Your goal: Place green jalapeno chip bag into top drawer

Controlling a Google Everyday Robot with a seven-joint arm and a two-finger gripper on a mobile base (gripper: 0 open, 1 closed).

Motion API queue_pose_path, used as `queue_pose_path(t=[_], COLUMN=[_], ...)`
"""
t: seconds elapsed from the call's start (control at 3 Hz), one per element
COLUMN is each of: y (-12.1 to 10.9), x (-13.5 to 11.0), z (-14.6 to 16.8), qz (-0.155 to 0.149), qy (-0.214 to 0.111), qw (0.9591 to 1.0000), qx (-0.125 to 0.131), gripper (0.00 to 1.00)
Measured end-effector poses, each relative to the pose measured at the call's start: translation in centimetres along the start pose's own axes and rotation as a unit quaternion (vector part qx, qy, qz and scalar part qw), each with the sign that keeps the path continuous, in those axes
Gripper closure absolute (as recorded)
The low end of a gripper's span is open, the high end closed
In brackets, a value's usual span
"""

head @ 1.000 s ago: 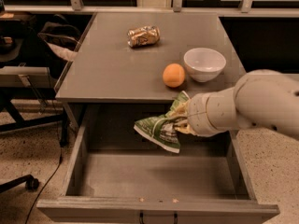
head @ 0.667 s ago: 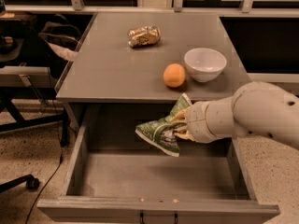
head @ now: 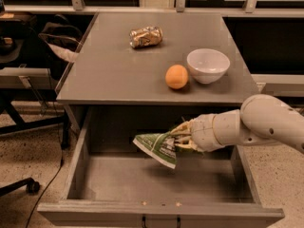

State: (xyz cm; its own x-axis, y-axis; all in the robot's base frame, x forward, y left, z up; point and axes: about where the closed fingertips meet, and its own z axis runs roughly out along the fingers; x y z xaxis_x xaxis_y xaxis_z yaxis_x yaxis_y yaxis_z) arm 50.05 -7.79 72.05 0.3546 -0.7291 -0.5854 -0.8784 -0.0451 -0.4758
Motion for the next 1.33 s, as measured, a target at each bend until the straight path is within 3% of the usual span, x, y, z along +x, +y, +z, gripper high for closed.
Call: queue_pose_path(t=[0.33,0.67,1.0,1.33], y=[1.2,1.9,2.5,3.1], x=[1.1,1.9,2.5,3.4], z=[1.5,2.3,3.0,3.8], qz=[0.021,0.03,0.037,0.043], qy=[-0.056,-0.078,-0.074,-0.046], qw=[0.9981,0.9961,0.9959,0.9966], qx=[-0.016,-0.026,-0.038,-0.054], gripper=[1.0,1.0,1.0,1.0])
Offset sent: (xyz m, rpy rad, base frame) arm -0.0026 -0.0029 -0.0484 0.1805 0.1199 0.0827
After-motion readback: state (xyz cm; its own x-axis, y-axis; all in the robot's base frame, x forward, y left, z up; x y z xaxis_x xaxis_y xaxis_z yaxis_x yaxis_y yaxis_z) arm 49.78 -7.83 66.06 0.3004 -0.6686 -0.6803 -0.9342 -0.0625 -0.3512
